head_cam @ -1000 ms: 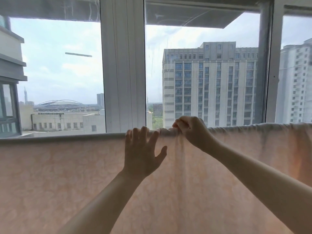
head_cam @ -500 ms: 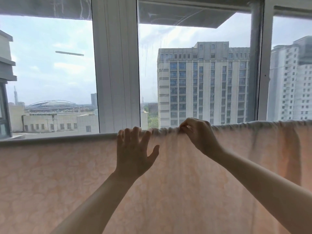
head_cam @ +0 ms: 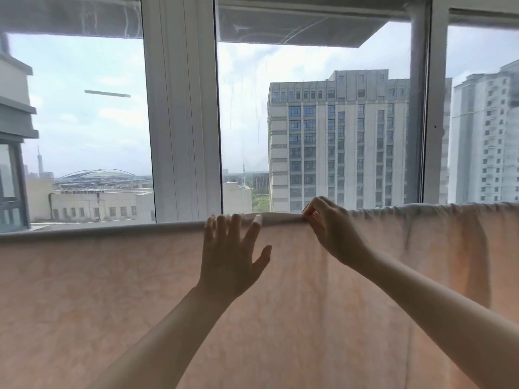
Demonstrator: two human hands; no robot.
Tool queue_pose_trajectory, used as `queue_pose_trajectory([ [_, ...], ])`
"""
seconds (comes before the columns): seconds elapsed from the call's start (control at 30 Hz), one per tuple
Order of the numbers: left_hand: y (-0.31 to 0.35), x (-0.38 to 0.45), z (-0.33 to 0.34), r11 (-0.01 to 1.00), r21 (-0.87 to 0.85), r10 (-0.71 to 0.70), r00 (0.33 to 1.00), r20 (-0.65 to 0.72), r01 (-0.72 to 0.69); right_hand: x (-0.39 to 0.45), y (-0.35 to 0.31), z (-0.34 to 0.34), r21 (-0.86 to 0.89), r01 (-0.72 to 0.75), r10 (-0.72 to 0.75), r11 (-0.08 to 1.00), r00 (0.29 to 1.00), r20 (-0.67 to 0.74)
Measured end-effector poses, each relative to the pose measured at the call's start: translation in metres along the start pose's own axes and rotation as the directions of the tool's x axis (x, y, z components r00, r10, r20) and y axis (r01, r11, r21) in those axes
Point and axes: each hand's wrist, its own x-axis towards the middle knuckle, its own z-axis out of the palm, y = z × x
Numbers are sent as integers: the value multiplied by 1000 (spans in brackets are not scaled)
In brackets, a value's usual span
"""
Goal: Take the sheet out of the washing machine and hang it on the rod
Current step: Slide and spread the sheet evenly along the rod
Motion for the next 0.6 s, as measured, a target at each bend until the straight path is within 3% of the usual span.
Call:
queue_pose_trajectory([
  [0.17,29,15,9,999,4,-48,999,22,48,5,4,-2,13,51,-51,999,998,34],
  [0.33,29,12,15,999,4,-51,998,-29,52,31,11,-14,170,-141,107,975,975,194],
  [0.43,28,12,15,998,19,-64,997,-39,64,56,14,-18,175,-238,149,955,900,410],
  [0.5,27,11,16,997,28,-69,997,-30,69,65,11,-17,117,-303,187,946,801,569],
  [0.53,26,11,15,997,33,-73,997,-23,73,66,10,-16,96,-332,209,938,766,609],
  [0.6,25,11,14,996,40,-76,997,-24,77,67,8,-14,96,-359,234,929,765,599],
])
